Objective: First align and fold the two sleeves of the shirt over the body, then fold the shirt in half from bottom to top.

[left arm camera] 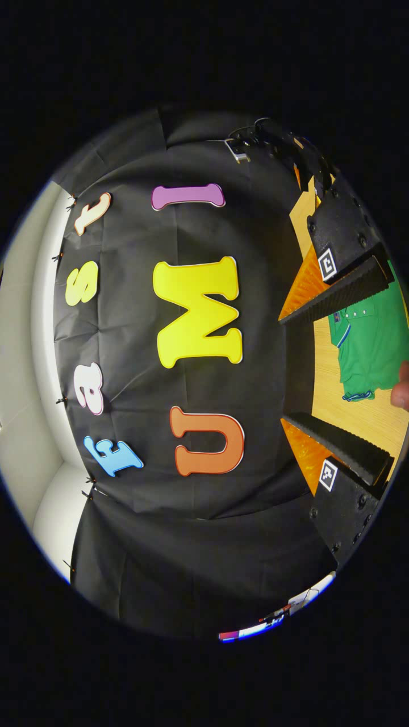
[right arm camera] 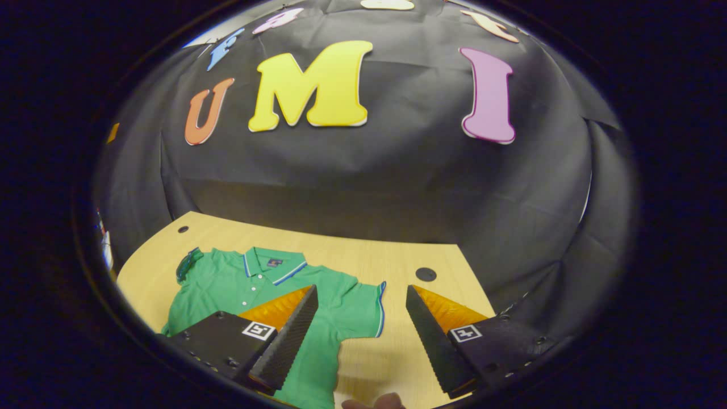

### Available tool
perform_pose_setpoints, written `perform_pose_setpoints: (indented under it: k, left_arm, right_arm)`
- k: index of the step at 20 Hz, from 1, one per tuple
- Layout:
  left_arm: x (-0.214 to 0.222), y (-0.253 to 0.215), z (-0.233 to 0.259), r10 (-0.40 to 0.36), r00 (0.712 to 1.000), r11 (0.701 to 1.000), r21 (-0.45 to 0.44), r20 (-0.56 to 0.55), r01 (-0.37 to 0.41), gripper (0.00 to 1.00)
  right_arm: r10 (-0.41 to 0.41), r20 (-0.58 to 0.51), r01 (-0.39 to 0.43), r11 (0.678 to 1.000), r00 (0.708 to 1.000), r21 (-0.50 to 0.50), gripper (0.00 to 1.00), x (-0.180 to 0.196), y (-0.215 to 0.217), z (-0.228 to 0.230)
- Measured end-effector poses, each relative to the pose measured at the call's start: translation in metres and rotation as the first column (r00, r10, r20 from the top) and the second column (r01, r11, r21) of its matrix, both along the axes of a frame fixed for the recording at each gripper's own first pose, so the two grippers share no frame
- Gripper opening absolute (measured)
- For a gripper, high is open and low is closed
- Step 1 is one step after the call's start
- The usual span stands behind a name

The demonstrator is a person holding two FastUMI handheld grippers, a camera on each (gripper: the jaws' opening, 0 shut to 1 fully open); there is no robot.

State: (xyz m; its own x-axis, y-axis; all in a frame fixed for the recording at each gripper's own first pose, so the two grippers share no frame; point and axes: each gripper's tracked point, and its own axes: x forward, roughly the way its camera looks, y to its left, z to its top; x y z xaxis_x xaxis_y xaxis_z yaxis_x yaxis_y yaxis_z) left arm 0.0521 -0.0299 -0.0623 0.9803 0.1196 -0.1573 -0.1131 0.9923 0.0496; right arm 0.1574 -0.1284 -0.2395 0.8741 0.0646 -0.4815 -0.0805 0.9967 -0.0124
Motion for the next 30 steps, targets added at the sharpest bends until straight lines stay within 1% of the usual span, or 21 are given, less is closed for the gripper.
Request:
perform_pose_setpoints:
  k: [1, 2, 8, 12, 15, 16, 17, 19, 20, 21, 22, 23, 25, 26, 27, 28, 29, 30]
  left_arm:
    - [0.002, 0.0, -0.002, 0.006, 1.0, 1.0, 0.0, -0.006, -0.006, 1.0]
    - [0.003, 0.003, -0.004, 0.014, 1.0, 1.0, 0.001, -0.012, -0.014, 0.98]
    - [0.009, 0.004, -0.026, 0.042, 0.996, 0.999, 0.006, -0.073, -0.041, 0.98]
    - [0.014, -0.005, -0.039, 0.04, 0.994, 0.999, 0.014, -0.102, -0.039, 0.98]
    - [0.015, -0.012, -0.045, 0.038, 0.992, 0.999, 0.023, -0.123, -0.035, 0.98]
    - [0.016, -0.014, -0.046, 0.036, 0.991, 0.999, 0.023, -0.125, -0.034, 0.98]
    - [0.015, -0.016, -0.047, 0.035, 0.991, 0.999, 0.025, -0.131, -0.032, 0.98]
    - [0.013, -0.018, -0.05, 0.031, 0.989, 0.999, 0.032, -0.143, -0.027, 0.98]
    - [0.013, -0.018, -0.05, 0.032, 0.989, 0.999, 0.037, -0.146, -0.027, 0.98]
    - [0.014, -0.017, -0.05, 0.033, 0.989, 0.999, 0.041, -0.147, -0.027, 0.99]
    - [0.013, -0.018, -0.049, 0.031, 0.989, 0.999, 0.043, -0.145, -0.025, 1.0]
    - [0.013, -0.02, -0.049, 0.03, 0.989, 0.999, 0.042, -0.145, -0.024, 1.0]
    - [0.013, -0.021, -0.051, 0.027, 0.988, 0.999, 0.041, -0.15, -0.021, 1.0]
    - [0.013, -0.023, -0.05, 0.023, 0.989, 0.999, 0.04, -0.149, -0.018, 1.0]
    - [0.014, -0.025, -0.05, 0.019, 0.989, 0.999, 0.039, -0.147, -0.013, 1.0]
    - [0.014, -0.026, -0.049, 0.016, 0.989, 0.999, 0.041, -0.145, -0.01, 1.0]
    - [0.014, -0.027, -0.049, 0.014, 0.989, 0.999, 0.043, -0.144, -0.008, 1.0]
    - [0.013, -0.026, -0.048, 0.014, 0.99, 0.999, 0.043, -0.144, -0.008, 1.0]
  right_arm:
    - [-0.002, -0.02, 0.002, 1.0, 1.0, 0.001, 0.96, 0.008, -0.003, -0.012]
    - [-0.008, -0.035, 0.007, 1.0, 0.999, -0.003, 0.96, 0.018, -0.006, -0.025]
    - [-0.008, -0.133, 0.005, 1.0, 0.991, -0.024, 0.96, 0.06, -0.02, -0.092]
    - [-0.012, -0.182, 0.008, 1.0, 0.983, -0.021, 0.96, 0.083, -0.027, -0.125]
    - [-0.016, -0.223, 0.014, 1.0, 0.975, -0.013, 0.95, 0.093, -0.03, -0.142]
    - [-0.012, -0.237, 0.011, 1.0, 0.971, -0.004, 0.98, 0.094, -0.03, -0.149]
    - [-0.006, -0.252, 0.007, 1.0, 0.968, 0.004, 0.95, 0.095, -0.029, -0.155]
    - [-0.005, -0.273, 0.009, 1.0, 0.962, 0.014, 0.95, 0.098, -0.03, -0.162]
    - [0.002, -0.284, 0.008, 0.999, 0.959, 0.033, 0.92, 0.098, -0.029, -0.166]
    - [0.0, -0.286, 0.016, 0.999, 0.958, 0.051, 0.82, 0.101, -0.027, -0.165]
    - [-0.004, -0.289, 0.019, 0.999, 0.957, 0.05, 0.77, 0.102, -0.029, -0.166]
    - [0.001, -0.297, 0.017, 0.998, 0.955, 0.056, 0.7, 0.104, -0.029, -0.168]
    - [-0.001, -0.313, 0.024, 0.997, 0.95, 0.07, 0.43, 0.102, -0.026, -0.167]
    - [-0.005, -0.318, 0.029, 0.997, 0.948, 0.072, 0.4, 0.102, -0.026, -0.167]
    - [0.003, -0.314, 0.028, 0.995, 0.95, 0.094, 0.4, 0.104, -0.023, -0.166]
    - [0.0, -0.331, 0.042, 0.992, 0.944, 0.119, 0.21, 0.106, -0.019, -0.168]
    - [-0.013, -0.332, 0.06, 0.989, 0.943, 0.134, 0.02, 0.099, -0.021, -0.161]
    - [-0.018, -0.34, 0.07, 0.987, 0.94, 0.143, 0.02, 0.103, -0.02, -0.167]
